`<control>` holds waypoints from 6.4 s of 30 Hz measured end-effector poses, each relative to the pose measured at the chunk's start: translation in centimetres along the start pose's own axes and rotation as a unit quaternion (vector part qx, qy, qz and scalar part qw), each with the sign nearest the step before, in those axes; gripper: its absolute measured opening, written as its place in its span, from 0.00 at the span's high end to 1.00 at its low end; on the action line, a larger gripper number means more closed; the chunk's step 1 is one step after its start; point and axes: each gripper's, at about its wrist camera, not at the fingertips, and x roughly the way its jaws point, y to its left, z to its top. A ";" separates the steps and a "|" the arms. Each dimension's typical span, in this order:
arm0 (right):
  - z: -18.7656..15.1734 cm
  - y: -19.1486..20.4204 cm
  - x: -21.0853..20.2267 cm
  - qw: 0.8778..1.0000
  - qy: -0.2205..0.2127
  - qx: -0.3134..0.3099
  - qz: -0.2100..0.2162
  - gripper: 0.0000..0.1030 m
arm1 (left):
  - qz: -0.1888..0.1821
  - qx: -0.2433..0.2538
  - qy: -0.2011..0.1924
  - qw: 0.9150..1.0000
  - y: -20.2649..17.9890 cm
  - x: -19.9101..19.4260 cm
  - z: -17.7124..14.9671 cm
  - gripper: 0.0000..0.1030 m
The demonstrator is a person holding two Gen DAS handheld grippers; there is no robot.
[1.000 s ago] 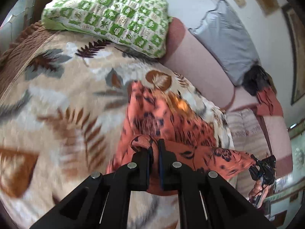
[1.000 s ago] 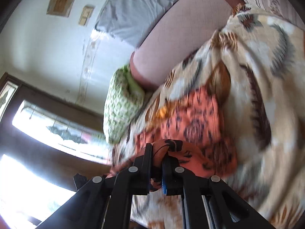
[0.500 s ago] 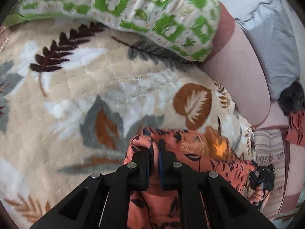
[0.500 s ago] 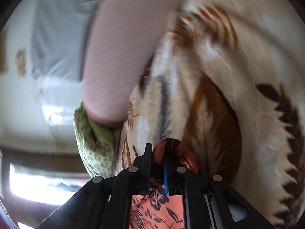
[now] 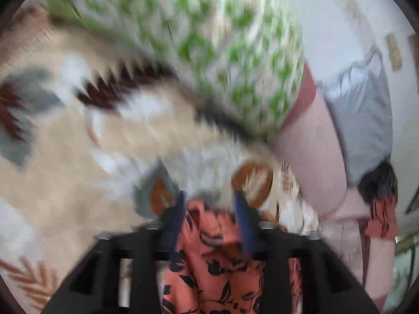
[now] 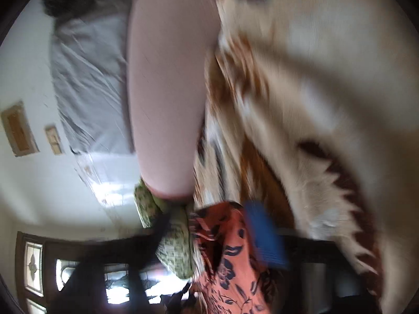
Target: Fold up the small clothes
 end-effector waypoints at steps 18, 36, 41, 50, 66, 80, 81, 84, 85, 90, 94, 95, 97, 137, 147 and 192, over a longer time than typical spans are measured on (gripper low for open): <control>-25.2 11.4 19.8 0.832 0.257 -0.448 -0.203 0.53 | 0.054 0.183 0.188 0.964 -7.2 7.9 -9.0 0.38; -19.0 9.0 8.9 0.874 0.156 -0.405 -0.219 0.53 | 0.119 0.169 0.097 0.974 -2.3 3.7 -8.4 0.38; -19.0 4.8 6.0 0.850 0.143 -0.437 -0.257 0.70 | 0.190 0.202 0.086 0.957 -0.3 2.5 -9.5 0.35; -24.3 7.1 2.1 0.864 0.158 -0.438 -0.193 0.67 | 0.154 0.239 0.082 0.955 -4.5 -2.7 -14.3 0.35; -21.8 1.8 -0.2 0.927 0.209 -0.294 -0.100 0.67 | 0.189 0.163 0.021 0.968 -4.7 -5.6 -15.6 0.16; -23.7 0.8 -6.1 0.952 0.189 -0.234 -0.065 0.32 | 0.110 0.031 0.080 0.990 0.4 -5.9 -18.5 0.16; -23.6 0.6 -6.4 0.952 0.187 -0.234 -0.067 0.32 | 0.110 0.024 0.084 0.990 0.6 -5.3 -17.9 0.16; -23.3 0.2 -6.3 0.954 0.182 -0.229 -0.072 0.32 | 0.125 -0.017 0.052 0.991 2.4 -4.8 -15.3 0.16; -23.2 0.0 -6.0 0.954 0.181 -0.225 -0.074 0.32 | 0.145 -0.042 0.048 0.987 3.8 -4.8 -14.4 0.16; -22.4 -0.8 -5.2 0.955 0.182 -0.218 -0.089 0.32 | 0.171 -0.084 0.038 0.981 5.6 -6.7 -12.7 0.20; -22.6 -0.6 -4.8 0.954 0.189 -0.218 -0.080 0.32 | 0.244 -0.027 0.020 0.969 4.0 -8.7 -14.1 0.20; -22.7 -0.4 -4.7 0.954 0.189 -0.221 -0.077 0.32 | 0.235 -0.030 0.017 0.971 4.0 -9.3 -14.5 0.20; -22.9 -0.1 -4.7 0.953 0.189 -0.225 -0.072 0.32 | 0.209 -0.036 0.022 0.977 3.7 -9.9 -15.5 0.20; -19.0 -2.4 1.1 0.990 0.107 -0.082 -0.037 0.45 | 0.076 -0.164 0.005 0.984 4.5 -5.2 -17.2 0.39; -18.6 -2.8 1.2 0.990 0.111 -0.080 -0.030 0.45 | 0.076 -0.125 -0.017 0.989 2.8 -2.4 -15.1 0.37; -33.4 3.7 -12.1 0.910 0.091 -0.378 -0.143 0.88 | 0.045 -0.062 0.008 0.997 6.6 -16.3 -27.4 0.31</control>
